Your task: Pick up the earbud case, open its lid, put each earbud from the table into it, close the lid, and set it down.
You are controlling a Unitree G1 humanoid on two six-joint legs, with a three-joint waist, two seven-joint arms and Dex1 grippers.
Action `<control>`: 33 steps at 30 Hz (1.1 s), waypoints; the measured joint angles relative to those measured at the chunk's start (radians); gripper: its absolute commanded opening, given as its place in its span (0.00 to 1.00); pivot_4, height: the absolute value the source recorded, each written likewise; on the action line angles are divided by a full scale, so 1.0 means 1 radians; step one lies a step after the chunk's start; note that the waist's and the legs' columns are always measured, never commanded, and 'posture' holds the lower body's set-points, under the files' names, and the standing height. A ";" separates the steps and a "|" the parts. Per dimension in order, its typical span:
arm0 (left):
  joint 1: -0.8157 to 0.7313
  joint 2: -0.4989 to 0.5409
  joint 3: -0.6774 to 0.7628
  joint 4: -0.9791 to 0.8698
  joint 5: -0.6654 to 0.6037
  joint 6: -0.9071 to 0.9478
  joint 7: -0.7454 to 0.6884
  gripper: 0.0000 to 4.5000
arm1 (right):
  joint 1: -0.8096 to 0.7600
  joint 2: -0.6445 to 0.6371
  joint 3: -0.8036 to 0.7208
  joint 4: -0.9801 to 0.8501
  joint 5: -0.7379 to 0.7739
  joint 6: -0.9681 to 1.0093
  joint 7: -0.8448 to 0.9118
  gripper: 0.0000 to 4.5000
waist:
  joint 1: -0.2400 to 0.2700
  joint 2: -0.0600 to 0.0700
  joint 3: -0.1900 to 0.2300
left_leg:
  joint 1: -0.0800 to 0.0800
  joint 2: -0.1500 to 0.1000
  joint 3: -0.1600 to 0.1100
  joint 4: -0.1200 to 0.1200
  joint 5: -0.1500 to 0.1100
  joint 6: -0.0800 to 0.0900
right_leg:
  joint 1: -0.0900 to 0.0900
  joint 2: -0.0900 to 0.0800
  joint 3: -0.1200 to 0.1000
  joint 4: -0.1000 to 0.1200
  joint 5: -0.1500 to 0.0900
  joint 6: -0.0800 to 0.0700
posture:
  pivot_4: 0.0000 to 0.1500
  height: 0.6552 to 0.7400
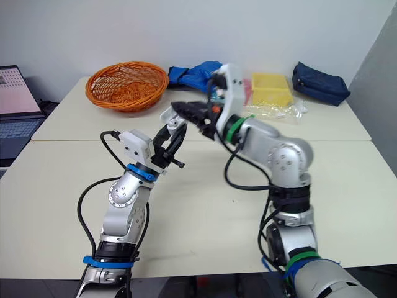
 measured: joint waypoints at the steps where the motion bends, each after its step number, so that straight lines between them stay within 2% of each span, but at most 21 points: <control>1: 0.001 0.000 0.000 0.000 -0.001 0.000 -0.001 0.17 | -0.010 -0.027 -0.015 -0.006 0.021 0.006 0.010 0.52 | 0.000 0.000 0.000 | 0.000 0.000 0.000 0.000 0.000 0.000 | 0.000 0.000 0.000 0.000 0.000 0.000 | 1.00 1.00; 5: 0.004 0.003 0.003 0.000 -0.005 0.000 -0.003 0.17 | -0.028 -0.118 -0.037 -0.020 0.056 0.022 0.047 0.52 | 0.000 0.000 0.000 | 0.000 0.001 0.000 -0.001 0.000 0.000 | 0.000 0.001 0.001 -0.001 0.000 0.000 | 1.00 1.00; 6: 0.004 0.002 -0.002 -0.001 -0.008 0.000 -0.010 0.17 | -0.018 -0.199 -0.011 -0.018 0.041 0.021 0.084 0.52 | 0.000 0.000 0.000 | 0.000 0.000 0.000 -0.001 0.000 0.000 | 0.000 0.000 0.001 -0.001 0.000 0.000 | 1.00 1.00; 9: 0.024 0.017 0.007 -0.006 -0.021 0.005 -0.021 0.17 | 0.078 -0.450 0.065 0.033 -0.123 -0.077 0.187 0.52 | 0.008 0.000 0.000 | 0.000 -0.001 -0.001 -0.001 0.000 0.000 | 0.002 -0.002 0.000 -0.005 0.000 0.000 | 1.00 1.00; 12: 0.056 0.035 0.015 -0.031 -0.038 0.017 -0.032 0.17 | 0.234 -0.593 0.162 0.210 -0.357 -0.284 0.242 0.52 | 0.004 -0.001 0.000 | 0.000 -0.001 0.002 -0.002 -0.001 0.001 | 0.004 -0.002 0.001 -0.011 0.002 0.003 | 1.00 1.00; 16: 0.063 0.032 0.007 -0.044 -0.043 0.032 -0.039 0.17 | 0.327 -0.555 0.229 0.422 -0.537 -0.469 0.234 0.52 | -0.014 0.001 0.000 | 0.000 0.000 0.006 -0.002 -0.001 0.002 | 0.001 0.000 0.004 -0.010 0.002 0.004 | 1.00 1.00; 21: 0.063 0.033 0.005 -0.062 -0.043 0.045 -0.038 0.17 | 0.328 -0.494 0.225 0.523 -0.615 -0.558 0.203 0.52 | -0.014 0.001 0.000 | 0.001 0.001 0.003 -0.004 -0.001 0.002 | 0.001 0.002 0.003 -0.009 0.002 0.003 | 1.00 1.00; 28: 0.063 0.045 0.015 -0.071 -0.043 0.061 -0.033 0.17 | 0.361 -0.479 0.181 0.519 -0.646 -0.492 0.177 0.52 | 0.000 0.001 0.000 | 0.000 -0.001 0.005 -0.003 -0.001 0.002 | 0.002 -0.001 0.003 -0.010 0.002 0.004 | 1.00 1.00; 33: 0.071 0.044 0.015 -0.076 -0.043 0.067 -0.023 0.17 | 0.423 -0.460 0.141 0.427 -0.649 -0.435 0.142 0.52 | 0.001 0.001 0.000 | 0.001 0.000 0.004 -0.003 -0.001 0.002 | 0.002 -0.001 0.003 -0.010 0.002 0.004 | 1.00 1.00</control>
